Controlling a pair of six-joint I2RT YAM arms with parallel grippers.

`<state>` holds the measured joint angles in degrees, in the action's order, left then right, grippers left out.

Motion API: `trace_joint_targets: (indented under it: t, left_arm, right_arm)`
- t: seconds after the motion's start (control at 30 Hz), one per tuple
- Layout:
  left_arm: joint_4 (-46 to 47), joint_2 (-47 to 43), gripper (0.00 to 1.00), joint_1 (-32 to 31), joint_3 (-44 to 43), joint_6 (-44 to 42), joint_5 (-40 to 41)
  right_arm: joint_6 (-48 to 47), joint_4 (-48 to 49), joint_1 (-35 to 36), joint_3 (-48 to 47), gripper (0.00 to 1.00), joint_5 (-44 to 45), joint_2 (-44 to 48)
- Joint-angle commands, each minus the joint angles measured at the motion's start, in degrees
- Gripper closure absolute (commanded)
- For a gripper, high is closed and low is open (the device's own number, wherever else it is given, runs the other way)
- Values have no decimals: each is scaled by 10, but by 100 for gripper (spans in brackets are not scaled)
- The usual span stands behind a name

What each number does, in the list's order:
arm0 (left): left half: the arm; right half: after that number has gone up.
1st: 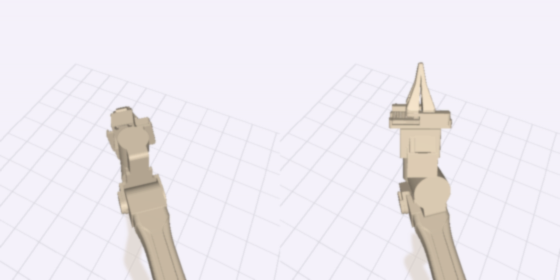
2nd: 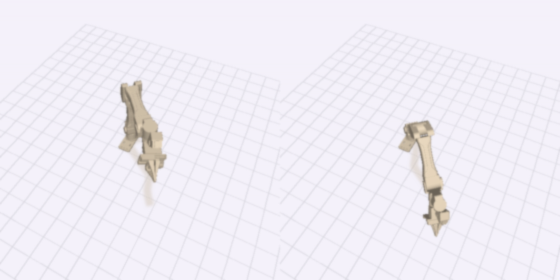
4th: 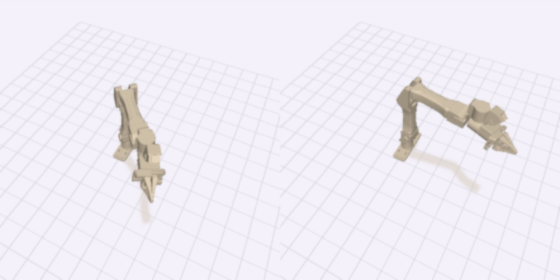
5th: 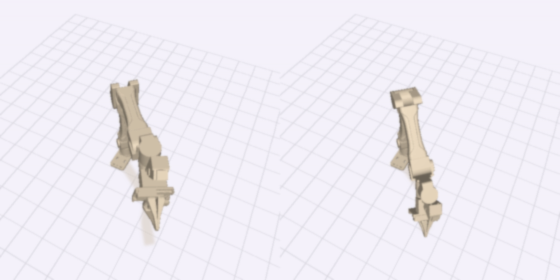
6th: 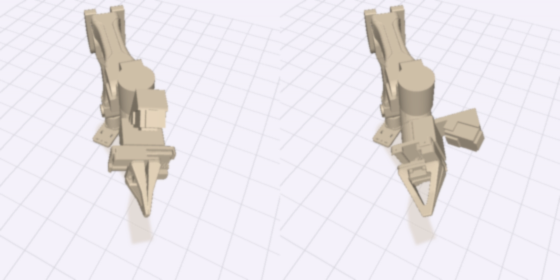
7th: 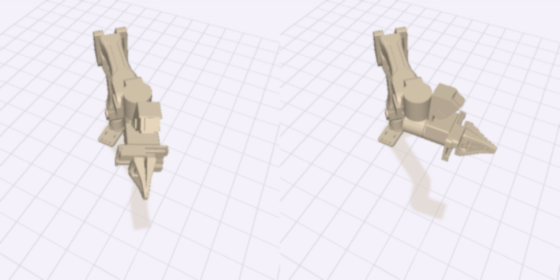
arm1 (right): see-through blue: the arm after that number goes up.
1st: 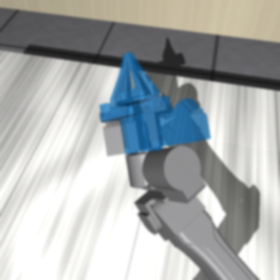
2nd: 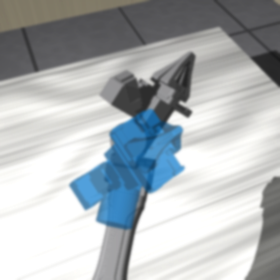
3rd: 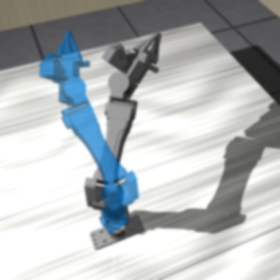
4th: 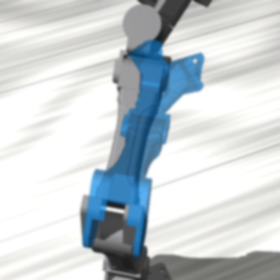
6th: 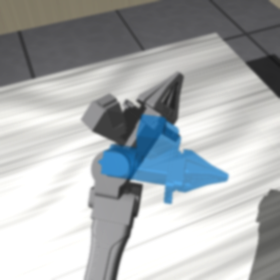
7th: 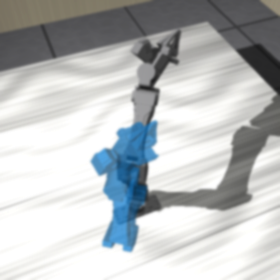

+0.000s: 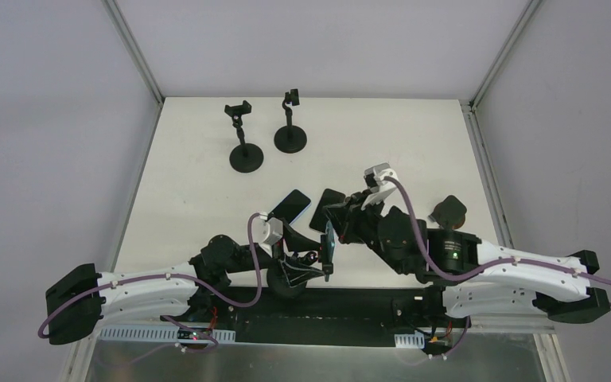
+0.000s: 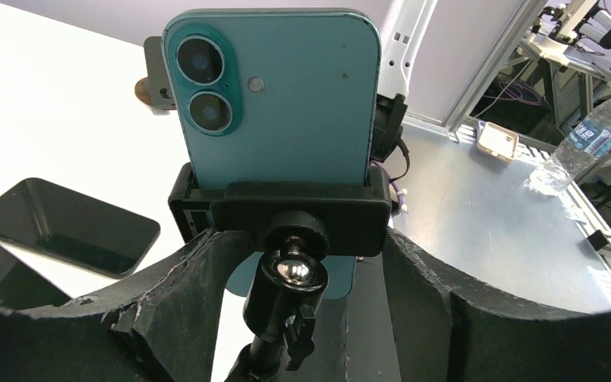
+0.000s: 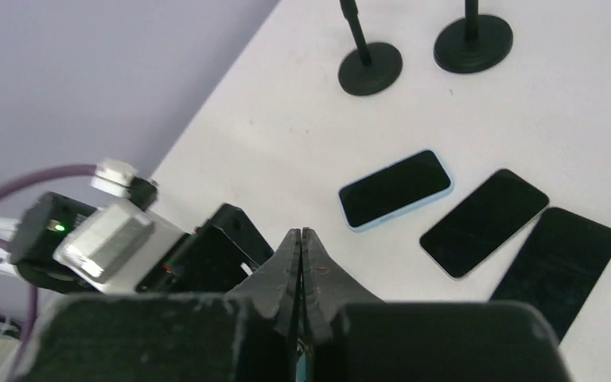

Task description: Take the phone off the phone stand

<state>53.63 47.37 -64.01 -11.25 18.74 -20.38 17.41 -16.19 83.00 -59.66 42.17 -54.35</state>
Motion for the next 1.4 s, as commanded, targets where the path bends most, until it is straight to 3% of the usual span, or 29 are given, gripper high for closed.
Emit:
trace_joint_targets:
  t: [0.0,0.2,0.23,0.37,0.4,0.57,0.77,0.97,1.37]
  left_arm:
    - [-13,-1,100,5,11,-5,3]
    - [-13,-8,100,6,13,-2,-4]
    - [-13,-11,100,6,14,-2,-6]
    - [-13,-22,100,7,15,-2,-31]
    - [-13,-23,100,8,15,-2,-42]
    - [-13,-35,100,9,16,0,-83]
    - [-13,-63,100,9,22,-2,-104]
    - [-13,-72,100,9,18,-1,-141]
    - [-13,-71,100,9,18,-2,-155]
  right_arm:
    - [-7,12,-2,-38,100,2,16]
    - [-25,-10,-7,-40,100,-9,27]
    - [-32,-17,-16,-37,91,-36,35]
    - [-46,-64,-62,-33,16,-236,68]
    - [-57,-72,-68,-32,3,-281,72]
    - [-133,-78,-77,9,1,-406,97]
    - [-219,32,-78,106,1,-513,138]
    - [-245,81,-83,146,1,-504,148]
    - [-248,90,-86,109,1,-556,68]
